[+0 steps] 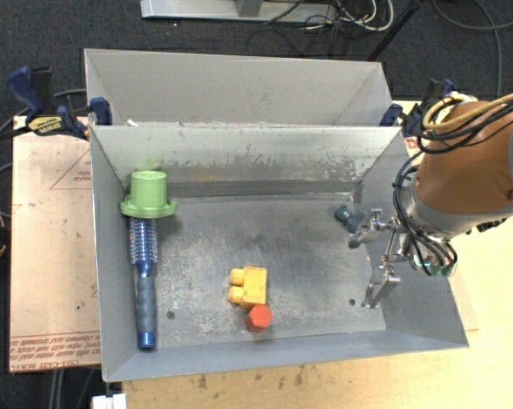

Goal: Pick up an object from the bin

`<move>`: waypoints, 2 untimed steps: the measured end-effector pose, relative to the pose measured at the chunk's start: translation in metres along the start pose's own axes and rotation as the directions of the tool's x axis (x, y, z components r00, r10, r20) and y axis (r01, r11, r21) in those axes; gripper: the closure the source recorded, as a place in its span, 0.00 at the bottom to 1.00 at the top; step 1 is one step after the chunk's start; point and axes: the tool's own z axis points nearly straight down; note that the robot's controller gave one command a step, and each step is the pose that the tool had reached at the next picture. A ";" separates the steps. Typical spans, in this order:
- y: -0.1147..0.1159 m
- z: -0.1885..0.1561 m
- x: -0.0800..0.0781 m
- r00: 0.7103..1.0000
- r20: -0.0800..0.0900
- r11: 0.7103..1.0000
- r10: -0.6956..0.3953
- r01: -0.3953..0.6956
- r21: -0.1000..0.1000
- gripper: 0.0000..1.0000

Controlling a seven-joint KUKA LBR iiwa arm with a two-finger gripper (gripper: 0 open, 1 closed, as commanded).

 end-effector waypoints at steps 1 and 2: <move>0.109 0.089 -0.055 0.993 0.006 0.993 -0.119 0.119 -0.003 0.00; 0.168 0.106 -0.028 0.967 0.004 0.967 -0.253 0.253 0.000 0.00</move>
Offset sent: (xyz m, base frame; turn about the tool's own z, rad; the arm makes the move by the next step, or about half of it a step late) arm 0.0545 0.1025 -0.0848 -0.1096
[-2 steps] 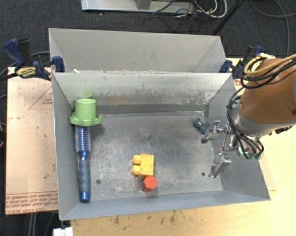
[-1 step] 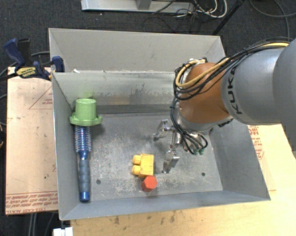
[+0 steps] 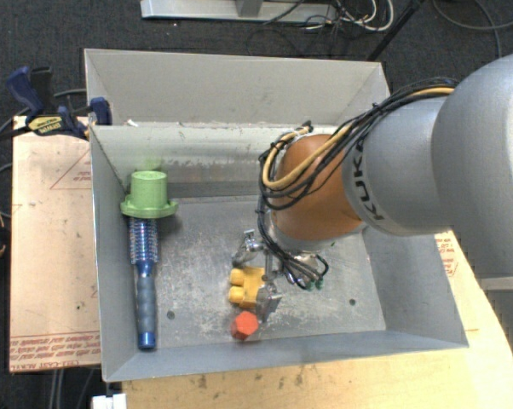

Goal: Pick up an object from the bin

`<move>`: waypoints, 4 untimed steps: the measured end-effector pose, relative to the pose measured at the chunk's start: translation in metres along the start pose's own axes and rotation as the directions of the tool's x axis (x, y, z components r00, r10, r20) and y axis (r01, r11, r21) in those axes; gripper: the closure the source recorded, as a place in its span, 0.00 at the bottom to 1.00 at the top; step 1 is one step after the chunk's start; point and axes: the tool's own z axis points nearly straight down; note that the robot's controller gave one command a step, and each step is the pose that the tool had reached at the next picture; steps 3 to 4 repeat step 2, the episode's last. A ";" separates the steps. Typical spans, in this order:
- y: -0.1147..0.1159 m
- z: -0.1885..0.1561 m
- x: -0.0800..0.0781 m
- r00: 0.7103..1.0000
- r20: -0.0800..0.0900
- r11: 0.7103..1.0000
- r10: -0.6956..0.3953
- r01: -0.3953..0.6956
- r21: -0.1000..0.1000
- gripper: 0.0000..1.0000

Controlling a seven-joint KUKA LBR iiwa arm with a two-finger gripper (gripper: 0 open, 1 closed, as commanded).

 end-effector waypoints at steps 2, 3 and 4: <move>0.010 -0.151 0.005 0.988 0.012 0.988 -0.155 0.155 0.005 1.00; 0.010 -0.151 0.005 0.988 0.012 0.988 -0.155 0.155 0.005 1.00; 0.010 -0.151 0.005 0.988 0.012 0.988 -0.155 0.155 0.005 1.00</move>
Offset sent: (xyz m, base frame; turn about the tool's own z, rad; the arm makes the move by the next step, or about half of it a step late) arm 0.0000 0.0000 0.0000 0.0000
